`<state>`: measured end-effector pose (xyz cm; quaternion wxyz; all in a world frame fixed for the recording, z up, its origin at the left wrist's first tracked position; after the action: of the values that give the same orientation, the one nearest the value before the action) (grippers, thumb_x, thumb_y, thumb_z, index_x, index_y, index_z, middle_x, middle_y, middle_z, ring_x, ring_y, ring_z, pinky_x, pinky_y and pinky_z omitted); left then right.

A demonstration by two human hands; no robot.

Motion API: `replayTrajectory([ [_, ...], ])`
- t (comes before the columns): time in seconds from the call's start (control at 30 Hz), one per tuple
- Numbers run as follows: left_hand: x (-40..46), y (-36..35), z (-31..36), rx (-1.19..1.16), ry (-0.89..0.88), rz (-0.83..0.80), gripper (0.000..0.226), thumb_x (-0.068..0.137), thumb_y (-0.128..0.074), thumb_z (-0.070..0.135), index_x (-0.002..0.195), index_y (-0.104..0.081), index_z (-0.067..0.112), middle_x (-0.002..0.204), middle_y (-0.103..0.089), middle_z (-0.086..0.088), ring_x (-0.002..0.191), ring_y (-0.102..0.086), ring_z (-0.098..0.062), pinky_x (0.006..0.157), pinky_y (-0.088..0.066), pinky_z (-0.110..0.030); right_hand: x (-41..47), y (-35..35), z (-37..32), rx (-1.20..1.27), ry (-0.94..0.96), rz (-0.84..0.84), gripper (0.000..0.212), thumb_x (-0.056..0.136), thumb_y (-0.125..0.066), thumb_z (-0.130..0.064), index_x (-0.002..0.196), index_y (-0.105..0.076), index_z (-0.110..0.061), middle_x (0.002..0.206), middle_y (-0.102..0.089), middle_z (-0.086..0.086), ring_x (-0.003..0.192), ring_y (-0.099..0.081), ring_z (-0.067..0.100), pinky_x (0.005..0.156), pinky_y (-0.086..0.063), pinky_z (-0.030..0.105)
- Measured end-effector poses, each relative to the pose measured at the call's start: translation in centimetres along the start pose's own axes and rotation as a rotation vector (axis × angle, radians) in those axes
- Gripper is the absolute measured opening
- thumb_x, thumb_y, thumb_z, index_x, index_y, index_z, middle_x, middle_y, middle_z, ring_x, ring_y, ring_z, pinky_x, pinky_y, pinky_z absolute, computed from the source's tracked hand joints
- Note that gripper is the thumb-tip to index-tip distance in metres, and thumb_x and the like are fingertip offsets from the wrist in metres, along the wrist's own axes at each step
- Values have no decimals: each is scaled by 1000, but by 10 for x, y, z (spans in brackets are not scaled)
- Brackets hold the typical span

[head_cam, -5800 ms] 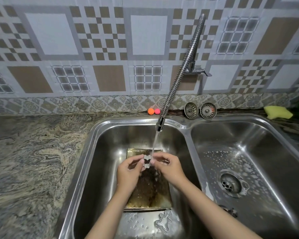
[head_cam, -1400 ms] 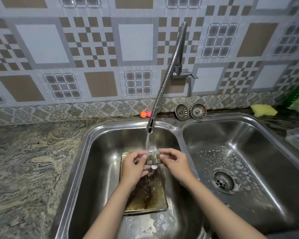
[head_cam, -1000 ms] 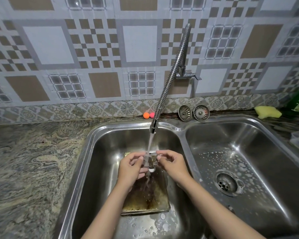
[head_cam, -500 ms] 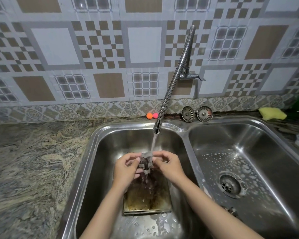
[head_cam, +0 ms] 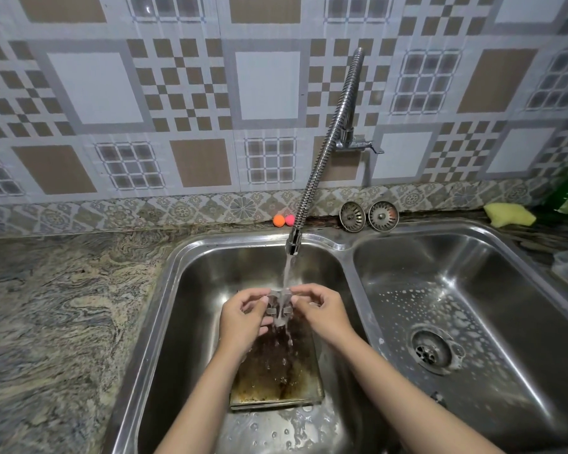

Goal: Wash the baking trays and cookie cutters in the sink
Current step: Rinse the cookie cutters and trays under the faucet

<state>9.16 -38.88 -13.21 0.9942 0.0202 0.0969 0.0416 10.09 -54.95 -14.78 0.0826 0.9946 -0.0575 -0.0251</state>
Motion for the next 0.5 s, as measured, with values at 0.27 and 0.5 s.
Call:
replayTrajectory([
  [0.27,4,-7,-2,-19,1,-19,14,92,-57,9,98,-67,17,90,-73,-10,71,-73,-23,57,-57,-25,-1,7,0,6,13,4,16,82,-71,-8,91,-73,-22,90,-73,0,85,-69,11,79,-55,23],
  [0.5,5,15,-6,9,-7,36,15,92,-58,10,99,-69,17,94,-72,-11,80,-72,-30,61,-57,-28,0,-14,-5,-8,17,-52,19,79,-73,-3,98,-70,-2,82,-72,7,68,-66,0,68,-52,15],
])
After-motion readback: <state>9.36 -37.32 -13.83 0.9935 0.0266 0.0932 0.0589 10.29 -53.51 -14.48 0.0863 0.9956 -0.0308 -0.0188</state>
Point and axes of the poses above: each hand's wrist, its own x-axis towards the middle knuckle, its own y-axis out of the back of the hand, z = x × y, the point moved 3 cm from there along x, towards the middle knuckle
